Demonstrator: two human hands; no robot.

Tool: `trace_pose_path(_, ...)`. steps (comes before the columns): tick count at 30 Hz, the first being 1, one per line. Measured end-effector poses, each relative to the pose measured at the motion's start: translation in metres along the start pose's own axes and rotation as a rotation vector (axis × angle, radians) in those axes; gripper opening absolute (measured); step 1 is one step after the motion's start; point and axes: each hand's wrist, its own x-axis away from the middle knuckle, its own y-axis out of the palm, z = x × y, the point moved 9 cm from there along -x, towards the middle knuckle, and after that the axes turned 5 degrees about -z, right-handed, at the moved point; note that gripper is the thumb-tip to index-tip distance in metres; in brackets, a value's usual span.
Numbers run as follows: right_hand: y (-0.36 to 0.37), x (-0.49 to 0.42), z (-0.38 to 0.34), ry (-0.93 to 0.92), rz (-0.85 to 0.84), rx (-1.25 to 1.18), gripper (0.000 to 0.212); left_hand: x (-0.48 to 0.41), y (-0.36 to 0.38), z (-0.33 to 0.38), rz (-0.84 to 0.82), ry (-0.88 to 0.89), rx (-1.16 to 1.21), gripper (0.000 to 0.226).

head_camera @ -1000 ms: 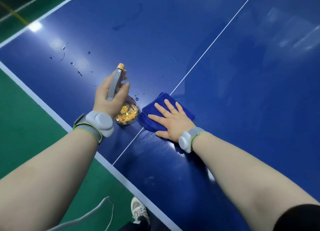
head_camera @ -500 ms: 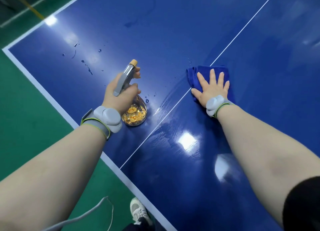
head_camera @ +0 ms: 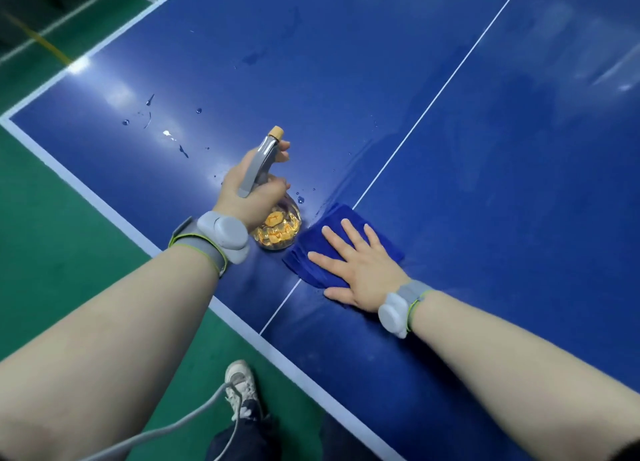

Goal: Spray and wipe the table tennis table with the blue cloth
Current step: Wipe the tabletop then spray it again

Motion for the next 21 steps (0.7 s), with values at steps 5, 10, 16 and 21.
trace_pose_path(5,-0.017,0.000,0.045,0.401,0.042,-0.102,0.070,0.002,-0.004,-0.001,-0.088,0.045,0.038,0.047)
trace_pose_path(10,-0.015,-0.005,0.035,0.680,0.073,-0.211,0.068,0.007,-0.019,-0.004,-0.138,0.076,0.071,0.046)
trace_pose_path(16,-0.003,-0.011,-0.046,0.640,0.072,-0.249,0.068,0.012,-0.053,-0.014,-0.181,0.088,0.058,0.050)
trace_pose_path(21,0.011,-0.025,-0.130,0.597,0.081,-0.240,0.071,0.012,-0.077,-0.017,-0.239,0.154,0.008,0.051)
